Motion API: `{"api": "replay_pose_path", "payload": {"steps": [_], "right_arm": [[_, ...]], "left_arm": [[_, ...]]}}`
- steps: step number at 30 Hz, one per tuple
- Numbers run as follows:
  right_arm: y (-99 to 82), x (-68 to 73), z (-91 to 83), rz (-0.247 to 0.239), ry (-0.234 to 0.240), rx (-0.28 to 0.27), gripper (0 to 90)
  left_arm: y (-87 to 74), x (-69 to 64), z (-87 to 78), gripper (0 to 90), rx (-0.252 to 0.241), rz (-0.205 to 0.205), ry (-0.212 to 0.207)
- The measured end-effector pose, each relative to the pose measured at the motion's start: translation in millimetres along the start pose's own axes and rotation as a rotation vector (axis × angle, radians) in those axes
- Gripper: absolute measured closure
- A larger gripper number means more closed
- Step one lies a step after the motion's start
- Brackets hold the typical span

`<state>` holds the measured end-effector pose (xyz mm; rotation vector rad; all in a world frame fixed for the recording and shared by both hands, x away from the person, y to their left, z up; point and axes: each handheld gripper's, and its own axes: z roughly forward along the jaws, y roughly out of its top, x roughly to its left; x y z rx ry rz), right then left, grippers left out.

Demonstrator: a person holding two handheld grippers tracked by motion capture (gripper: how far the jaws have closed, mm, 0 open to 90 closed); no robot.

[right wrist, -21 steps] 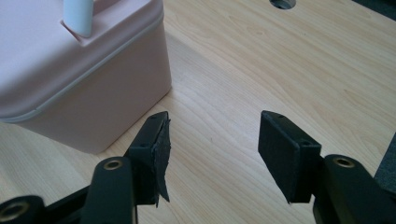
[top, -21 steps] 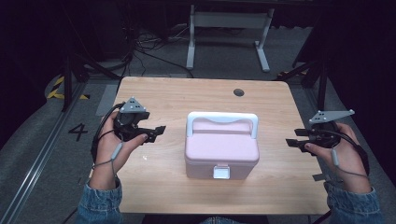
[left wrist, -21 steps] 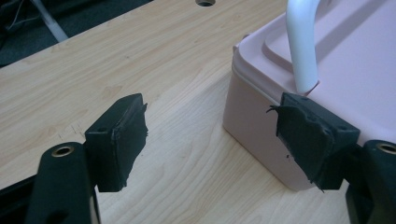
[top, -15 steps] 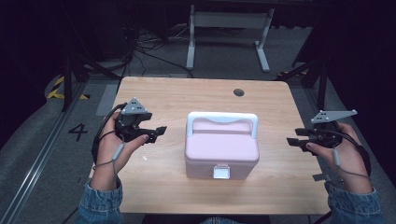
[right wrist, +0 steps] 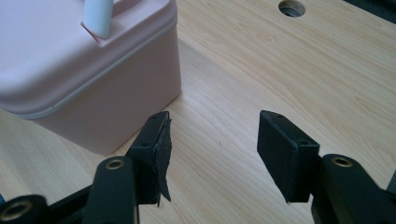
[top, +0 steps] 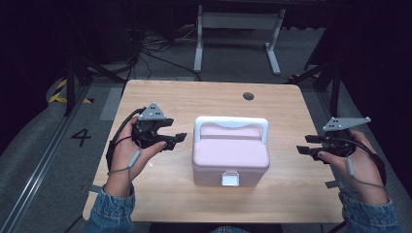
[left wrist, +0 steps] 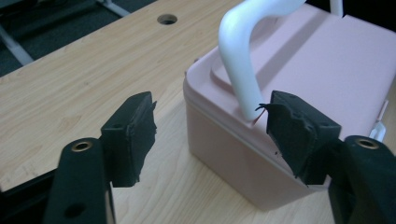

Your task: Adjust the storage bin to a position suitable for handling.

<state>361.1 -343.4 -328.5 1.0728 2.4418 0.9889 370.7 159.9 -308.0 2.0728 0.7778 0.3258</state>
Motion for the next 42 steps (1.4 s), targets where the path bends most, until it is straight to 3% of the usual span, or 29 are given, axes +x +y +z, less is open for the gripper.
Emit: {"api": "replay_pose_path", "payload": {"steps": [1,8,12,19,23,27,33,39,42], "right_arm": [[-1.8,-0.7,-0.1,0.001,-0.008,0.006,45.1],[-7.8,-0.4,-2.0,0.016,-0.016,0.02,44.6],[-11.1,-0.4,-6.1,0.025,-0.026,0.015,44.6],[-17.4,-0.2,-10.2,0.038,-0.034,0.019,44.6],[-20.1,-0.8,-12.7,0.042,-0.046,0.02,44.7],[-21.1,-1.0,-13.9,0.047,-0.049,0.018,44.7],[-23.2,-1.4,-13.0,0.05,-0.05,0.03,44.7],[-23.8,-1.8,-13.2,0.052,-0.05,0.03,44.7],[-24.0,-1.9,-11.4,0.059,-0.044,0.029,44.6]], "left_arm": [[2.5,-0.8,2.4,29.8,-0.025,-0.004,-0.038],[10.7,-7.5,14.1,27.1,-0.046,0.013,-0.085],[13.3,-7.9,24.5,25.4,-0.066,-0.019,-0.129],[15.0,-3.7,46.7,22.8,-0.077,-0.039,-0.069],[15.1,-5.0,58.4,24.5,-0.09,-0.059,-0.106],[14.7,-4.8,66.4,26.5,-0.085,-0.054,-0.093],[11.1,-6.0,79.4,38.3,-0.114,-0.056,-0.106],[11.3,-10.7,79.3,55.0,-0.091,-0.036,-0.063],[13.4,-15.8,76.4,62.3,-0.111,-0.011,-0.037]]}}
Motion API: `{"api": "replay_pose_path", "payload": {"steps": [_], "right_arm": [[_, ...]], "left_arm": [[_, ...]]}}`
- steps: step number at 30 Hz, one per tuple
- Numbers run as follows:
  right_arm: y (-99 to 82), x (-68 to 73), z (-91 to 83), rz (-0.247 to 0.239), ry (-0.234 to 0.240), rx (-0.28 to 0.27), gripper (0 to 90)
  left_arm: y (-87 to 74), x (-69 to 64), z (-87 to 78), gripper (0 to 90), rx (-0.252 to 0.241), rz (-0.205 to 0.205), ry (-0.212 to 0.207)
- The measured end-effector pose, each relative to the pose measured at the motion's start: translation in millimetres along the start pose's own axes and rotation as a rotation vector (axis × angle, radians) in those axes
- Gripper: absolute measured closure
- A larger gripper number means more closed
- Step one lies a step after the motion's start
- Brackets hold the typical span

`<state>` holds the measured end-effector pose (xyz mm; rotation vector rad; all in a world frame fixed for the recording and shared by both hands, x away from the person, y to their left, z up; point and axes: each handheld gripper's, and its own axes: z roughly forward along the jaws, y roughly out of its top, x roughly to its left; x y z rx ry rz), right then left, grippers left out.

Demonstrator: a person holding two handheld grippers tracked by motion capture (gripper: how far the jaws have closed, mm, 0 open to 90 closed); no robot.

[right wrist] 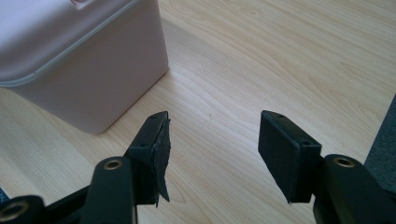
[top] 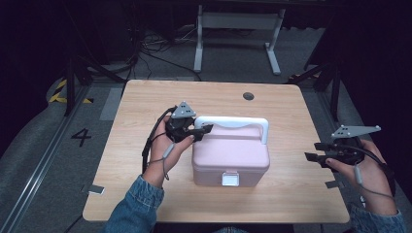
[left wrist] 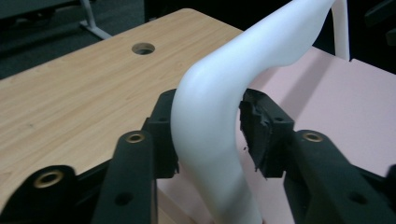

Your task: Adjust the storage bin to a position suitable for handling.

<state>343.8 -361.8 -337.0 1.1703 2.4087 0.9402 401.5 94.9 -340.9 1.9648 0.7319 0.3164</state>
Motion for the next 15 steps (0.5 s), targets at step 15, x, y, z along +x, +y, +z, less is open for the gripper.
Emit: {"api": "replay_pose_path", "payload": {"steps": [15], "right_arm": [[-0.1,-0.6,3.7,0.012,0.003,0.006,44.8]], "left_arm": [[12.2,-12.0,-10.5,68.6,-0.001,0.062,0.025]]}}
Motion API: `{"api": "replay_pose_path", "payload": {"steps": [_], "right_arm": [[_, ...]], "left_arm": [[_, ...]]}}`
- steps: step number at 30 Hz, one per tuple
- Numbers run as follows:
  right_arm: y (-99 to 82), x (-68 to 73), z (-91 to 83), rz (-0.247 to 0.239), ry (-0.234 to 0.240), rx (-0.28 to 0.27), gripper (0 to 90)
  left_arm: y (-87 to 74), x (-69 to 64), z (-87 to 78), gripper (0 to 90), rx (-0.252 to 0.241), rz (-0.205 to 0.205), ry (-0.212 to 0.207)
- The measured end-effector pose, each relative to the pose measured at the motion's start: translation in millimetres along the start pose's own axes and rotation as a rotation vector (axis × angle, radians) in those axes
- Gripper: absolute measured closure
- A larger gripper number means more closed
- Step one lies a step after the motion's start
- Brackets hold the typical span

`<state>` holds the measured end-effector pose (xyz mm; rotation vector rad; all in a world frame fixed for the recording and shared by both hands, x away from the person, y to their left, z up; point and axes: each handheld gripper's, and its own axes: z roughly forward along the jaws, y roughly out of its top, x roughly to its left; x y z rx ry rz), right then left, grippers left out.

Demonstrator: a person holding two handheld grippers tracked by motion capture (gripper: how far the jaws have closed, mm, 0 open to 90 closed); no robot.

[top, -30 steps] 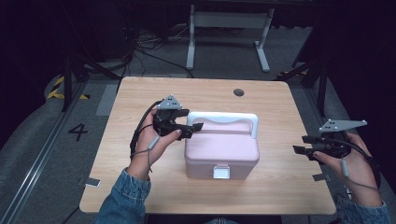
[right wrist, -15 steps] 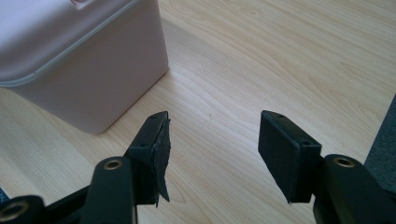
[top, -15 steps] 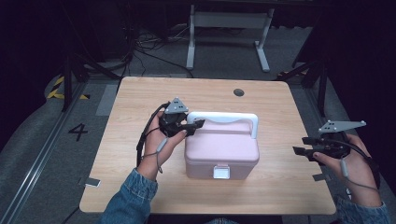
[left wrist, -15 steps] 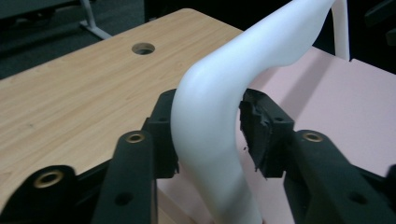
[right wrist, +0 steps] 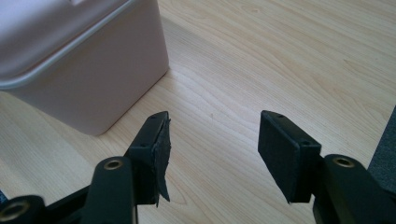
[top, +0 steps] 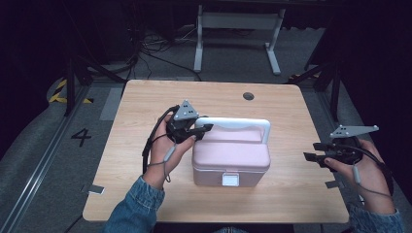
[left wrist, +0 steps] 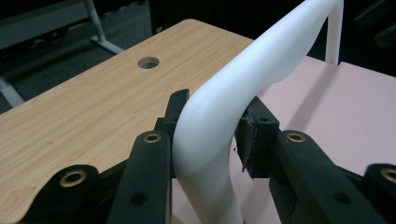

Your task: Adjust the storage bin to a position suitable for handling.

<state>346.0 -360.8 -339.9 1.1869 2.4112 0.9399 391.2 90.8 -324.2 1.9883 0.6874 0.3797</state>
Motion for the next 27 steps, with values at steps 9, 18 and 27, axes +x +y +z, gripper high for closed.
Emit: {"api": "replay_pose_path", "payload": {"steps": [9,18,27], "right_arm": [[-0.6,-1.6,0.8,0.006,-0.001,0.001,45.2],[-1.1,-2.7,-0.9,0.009,-0.002,-0.01,45.6],[0.0,0.1,-2.0,0.001,0.011,-0.022,46.0]], "left_arm": [[4.7,1.6,-4.8,68.6,-0.034,0.012,-0.005],[9.3,6.1,-5.8,68.7,-0.045,0.006,-0.013],[14.2,13.0,-3.5,69.2,-0.071,-0.011,-0.012]]}}
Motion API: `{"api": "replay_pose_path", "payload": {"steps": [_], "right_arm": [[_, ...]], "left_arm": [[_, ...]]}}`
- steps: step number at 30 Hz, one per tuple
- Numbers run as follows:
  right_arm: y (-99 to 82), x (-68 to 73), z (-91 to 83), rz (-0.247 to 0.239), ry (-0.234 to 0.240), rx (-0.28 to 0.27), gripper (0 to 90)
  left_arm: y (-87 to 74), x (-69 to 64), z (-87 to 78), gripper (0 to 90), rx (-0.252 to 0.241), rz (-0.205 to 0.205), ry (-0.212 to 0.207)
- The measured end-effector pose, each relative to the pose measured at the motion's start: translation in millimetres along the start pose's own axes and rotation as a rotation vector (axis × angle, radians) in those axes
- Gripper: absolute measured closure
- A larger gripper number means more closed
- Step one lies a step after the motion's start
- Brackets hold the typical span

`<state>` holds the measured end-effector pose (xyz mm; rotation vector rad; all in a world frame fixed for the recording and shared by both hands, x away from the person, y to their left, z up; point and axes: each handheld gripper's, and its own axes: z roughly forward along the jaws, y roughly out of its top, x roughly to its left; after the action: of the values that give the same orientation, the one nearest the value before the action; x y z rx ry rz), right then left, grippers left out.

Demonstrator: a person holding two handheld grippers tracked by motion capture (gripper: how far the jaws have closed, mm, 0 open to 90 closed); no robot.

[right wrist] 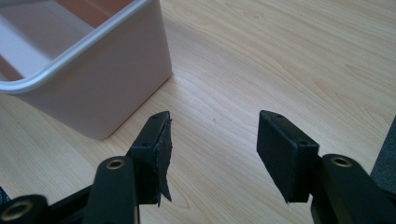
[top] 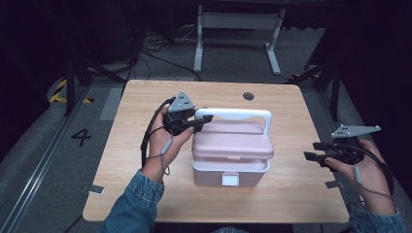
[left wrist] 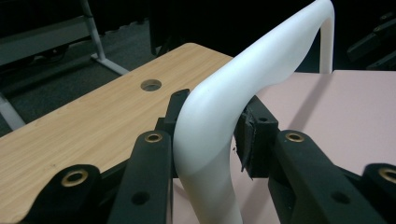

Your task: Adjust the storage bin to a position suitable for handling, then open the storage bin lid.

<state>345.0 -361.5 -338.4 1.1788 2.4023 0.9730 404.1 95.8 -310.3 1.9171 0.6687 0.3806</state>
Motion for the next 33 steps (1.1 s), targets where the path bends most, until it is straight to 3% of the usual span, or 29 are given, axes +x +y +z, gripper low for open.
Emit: {"api": "replay_pose_path", "payload": {"steps": [11,29,33], "right_arm": [[0.9,1.1,-3.3,0.025,0.0,-0.035,48.0],[5.2,3.8,-3.9,0.01,-0.008,-0.086,49.8],[7.4,6.2,-3.4,0.005,-0.002,-0.102,50.0]], "left_arm": [[10.3,6.8,3.8,69.7,0.014,0.002,0.016],[25.1,22.2,14.0,70.1,0.052,-0.021,0.042],[28.1,27.8,17.4,70.1,0.058,-0.043,0.034]]}}
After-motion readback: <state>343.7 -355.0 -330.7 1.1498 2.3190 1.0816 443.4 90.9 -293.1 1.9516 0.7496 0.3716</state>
